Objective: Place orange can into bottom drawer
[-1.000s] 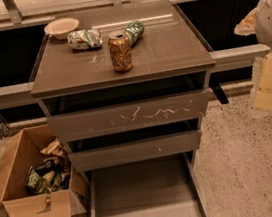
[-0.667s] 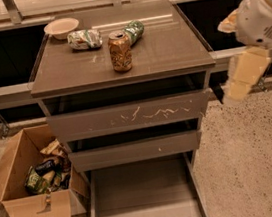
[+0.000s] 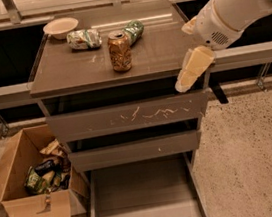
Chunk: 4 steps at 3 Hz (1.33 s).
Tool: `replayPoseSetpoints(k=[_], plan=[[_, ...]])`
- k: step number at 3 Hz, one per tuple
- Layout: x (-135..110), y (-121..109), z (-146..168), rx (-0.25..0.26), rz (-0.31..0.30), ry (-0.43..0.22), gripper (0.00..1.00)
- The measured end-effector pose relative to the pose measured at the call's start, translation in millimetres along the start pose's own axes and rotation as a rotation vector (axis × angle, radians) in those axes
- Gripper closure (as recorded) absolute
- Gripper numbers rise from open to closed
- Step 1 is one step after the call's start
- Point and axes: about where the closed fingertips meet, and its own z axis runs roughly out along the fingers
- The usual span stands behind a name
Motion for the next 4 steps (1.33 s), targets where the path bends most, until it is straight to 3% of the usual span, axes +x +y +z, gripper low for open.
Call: replayPoseSetpoints(k=[1,2,3,4], plan=[[-21,-23,53,-0.017,0.118,-0.085,0.00],[-21,-23,53,-0.017,0.118,-0.085,0.00],[-23,-43,79,-0.005,0.130,-0.134,0.00],[-25,-74,118,0.007,0.153,-0.227,0.00]])
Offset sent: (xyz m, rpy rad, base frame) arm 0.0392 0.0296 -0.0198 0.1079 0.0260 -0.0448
